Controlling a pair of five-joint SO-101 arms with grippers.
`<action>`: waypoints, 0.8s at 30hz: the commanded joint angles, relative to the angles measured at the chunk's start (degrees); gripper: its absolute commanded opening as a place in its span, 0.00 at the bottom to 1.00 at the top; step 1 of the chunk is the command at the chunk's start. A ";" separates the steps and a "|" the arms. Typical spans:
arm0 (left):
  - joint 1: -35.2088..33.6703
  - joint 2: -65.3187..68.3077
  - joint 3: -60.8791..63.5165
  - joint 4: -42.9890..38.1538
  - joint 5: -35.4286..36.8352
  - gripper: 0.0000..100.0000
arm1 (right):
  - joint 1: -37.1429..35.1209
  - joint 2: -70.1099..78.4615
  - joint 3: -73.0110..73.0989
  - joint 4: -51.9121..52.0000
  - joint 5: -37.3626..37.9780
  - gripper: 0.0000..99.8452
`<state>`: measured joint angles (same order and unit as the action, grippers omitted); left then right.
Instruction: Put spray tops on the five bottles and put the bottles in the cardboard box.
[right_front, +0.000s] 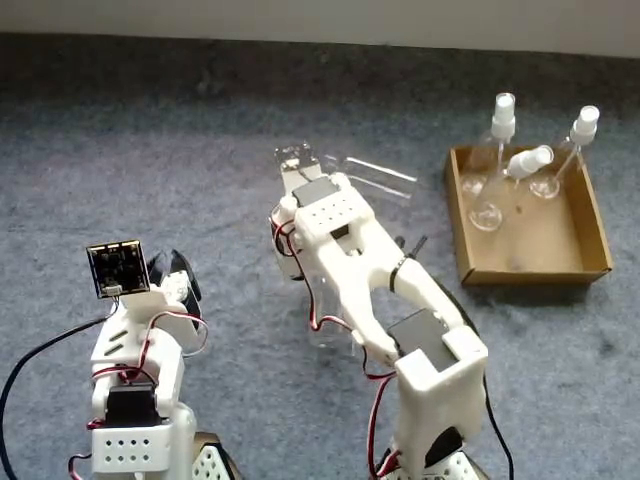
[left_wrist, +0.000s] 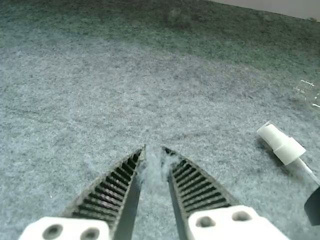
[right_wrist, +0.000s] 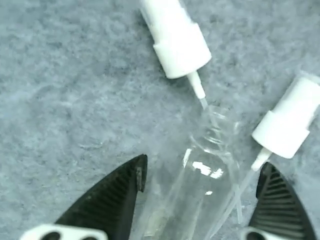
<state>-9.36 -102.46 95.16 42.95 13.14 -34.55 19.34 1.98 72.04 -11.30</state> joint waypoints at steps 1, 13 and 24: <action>-0.66 -0.04 -1.63 -1.23 0.18 0.01 | 0.66 0.84 -0.40 -0.92 -1.14 0.31; -0.66 -0.04 -1.63 -1.23 0.18 0.01 | 0.75 1.80 -0.40 -0.48 -1.23 0.15; -0.66 -0.04 -1.63 -1.23 0.18 0.01 | 2.51 -9.63 -0.04 0.92 -0.26 0.15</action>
<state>-9.36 -102.46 95.16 42.95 13.14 -34.20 17.58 2.42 72.48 -11.91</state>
